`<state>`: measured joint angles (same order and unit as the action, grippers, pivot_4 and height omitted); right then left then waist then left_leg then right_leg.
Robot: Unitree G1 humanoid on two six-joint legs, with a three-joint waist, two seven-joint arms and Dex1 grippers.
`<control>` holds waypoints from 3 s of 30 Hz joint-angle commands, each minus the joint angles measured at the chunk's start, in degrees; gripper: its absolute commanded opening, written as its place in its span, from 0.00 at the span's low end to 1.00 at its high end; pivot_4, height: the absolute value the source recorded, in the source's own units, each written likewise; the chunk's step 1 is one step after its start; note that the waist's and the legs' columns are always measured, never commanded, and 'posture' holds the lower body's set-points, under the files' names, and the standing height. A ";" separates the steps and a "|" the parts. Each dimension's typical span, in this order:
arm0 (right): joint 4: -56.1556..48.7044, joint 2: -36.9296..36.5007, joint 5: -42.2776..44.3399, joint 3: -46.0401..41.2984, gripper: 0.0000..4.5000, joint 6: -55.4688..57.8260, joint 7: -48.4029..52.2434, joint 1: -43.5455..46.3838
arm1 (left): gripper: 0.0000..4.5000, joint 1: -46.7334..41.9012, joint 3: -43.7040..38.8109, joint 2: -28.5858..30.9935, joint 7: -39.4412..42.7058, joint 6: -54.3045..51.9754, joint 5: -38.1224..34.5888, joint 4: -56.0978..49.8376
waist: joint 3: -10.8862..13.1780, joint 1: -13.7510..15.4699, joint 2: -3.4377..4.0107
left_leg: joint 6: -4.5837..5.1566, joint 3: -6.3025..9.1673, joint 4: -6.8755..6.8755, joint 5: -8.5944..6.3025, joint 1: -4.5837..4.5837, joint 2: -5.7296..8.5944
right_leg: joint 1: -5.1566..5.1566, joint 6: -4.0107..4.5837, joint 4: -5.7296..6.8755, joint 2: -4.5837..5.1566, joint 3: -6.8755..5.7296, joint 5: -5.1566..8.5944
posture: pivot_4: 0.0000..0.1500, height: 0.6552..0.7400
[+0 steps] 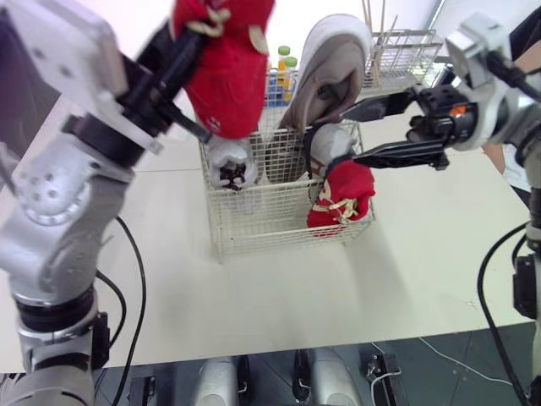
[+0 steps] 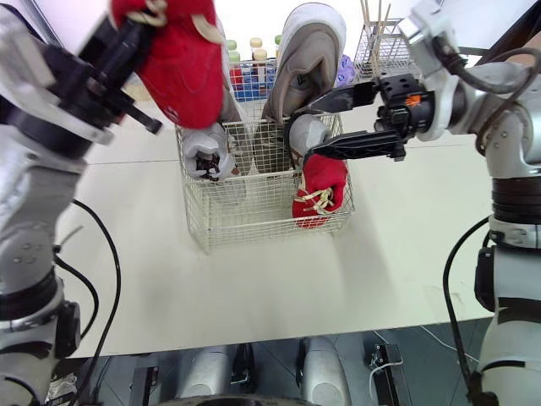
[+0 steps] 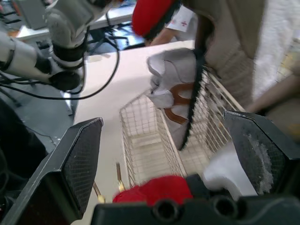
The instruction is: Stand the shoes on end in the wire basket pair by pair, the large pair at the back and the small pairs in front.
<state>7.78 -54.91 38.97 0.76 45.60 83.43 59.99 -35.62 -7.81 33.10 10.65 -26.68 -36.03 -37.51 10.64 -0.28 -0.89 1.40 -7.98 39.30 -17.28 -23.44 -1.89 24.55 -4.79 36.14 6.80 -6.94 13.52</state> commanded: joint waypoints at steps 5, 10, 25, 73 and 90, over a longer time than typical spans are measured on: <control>-4.43 -4.95 2.66 -8.35 1.00 5.81 -3.68 -5.87 | 0.00 4.58 6.26 -7.64 2.51 8.03 7.47 -0.78 | 0.00 0.70 -0.01 | 0.00 0.02 0.09 0.00 0.02 -0.06 | -0.05 0.00 0.01 0.00 0.01 0.00 | 1.00 1.00; -6.75 -5.41 5.37 -12.19 1.00 9.03 -6.05 -9.95 | 0.00 7.41 11.43 -10.35 6.56 12.39 11.56 -0.46 | -0.01 1.17 0.02 | 0.01 0.06 0.26 0.00 0.02 -0.09 | -0.09 0.00 0.09 0.00 -0.01 0.00 | 1.00 1.00; -8.42 -4.49 8.45 -16.40 1.00 10.19 -9.64 -17.01 | 0.00 -1.59 8.53 -13.30 5.86 13.75 18.50 1.99 | -0.02 1.05 0.03 | 0.26 0.19 0.67 -0.15 -0.04 -0.12 | -0.32 -0.13 0.09 0.01 -0.06 -0.08 | 1.00 1.00; -23.91 -3.36 32.79 -28.76 1.00 24.64 -30.97 -32.47 | 0.00 27.75 18.80 -19.29 9.89 39.41 32.87 18.89 | -0.37 1.06 0.49 | 0.47 0.19 0.73 -0.27 -0.03 -0.15 | -0.35 -0.12 0.06 0.07 -0.05 -0.10 | 1.00 1.00; -22.66 -7.97 37.14 -34.44 1.00 27.09 -31.42 -39.25 | 0.00 24.36 17.57 -21.09 5.61 46.89 39.70 21.61 | -0.59 1.15 0.73 | 0.84 0.18 0.75 -0.48 -0.04 -0.12 | -0.40 -0.12 0.04 0.13 -0.07 -0.10 | 1.00 1.00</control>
<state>-13.43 -61.41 75.35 -30.68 72.51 51.18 20.88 -11.64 10.55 12.15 17.15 20.20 2.45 -15.83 10.05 0.87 -0.16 2.24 -7.81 40.05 -17.76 -23.48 -2.01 24.16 -4.92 36.18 6.94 -7.00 13.41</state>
